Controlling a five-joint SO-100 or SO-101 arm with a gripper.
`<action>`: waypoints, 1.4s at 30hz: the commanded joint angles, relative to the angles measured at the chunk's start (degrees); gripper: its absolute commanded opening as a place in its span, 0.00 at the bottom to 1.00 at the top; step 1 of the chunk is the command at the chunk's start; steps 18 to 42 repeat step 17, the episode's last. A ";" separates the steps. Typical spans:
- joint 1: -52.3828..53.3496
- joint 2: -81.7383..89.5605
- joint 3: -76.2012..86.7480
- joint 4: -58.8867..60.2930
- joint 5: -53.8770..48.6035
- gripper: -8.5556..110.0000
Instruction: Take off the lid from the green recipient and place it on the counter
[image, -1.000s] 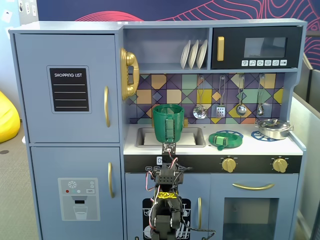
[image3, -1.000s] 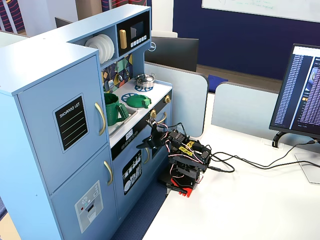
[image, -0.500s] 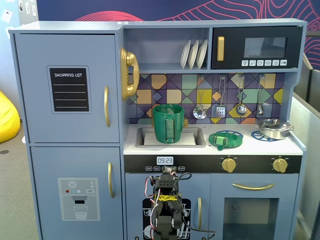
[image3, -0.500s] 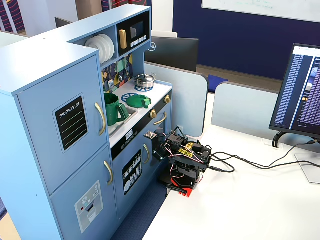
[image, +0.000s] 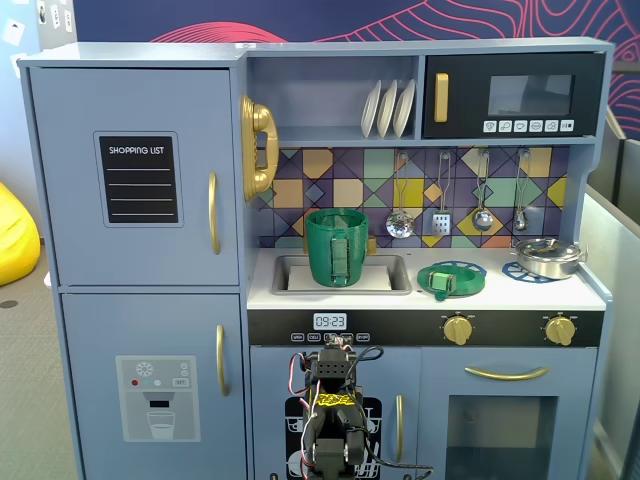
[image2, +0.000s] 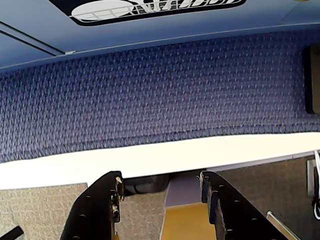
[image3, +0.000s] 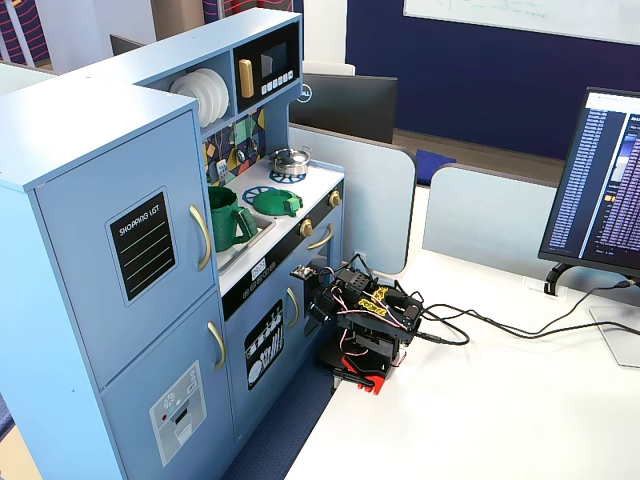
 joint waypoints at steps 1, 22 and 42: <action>1.32 -0.44 -0.26 10.63 0.79 0.17; 2.46 -0.44 -0.26 10.63 1.05 0.17; 2.46 -0.44 -0.26 10.63 1.05 0.17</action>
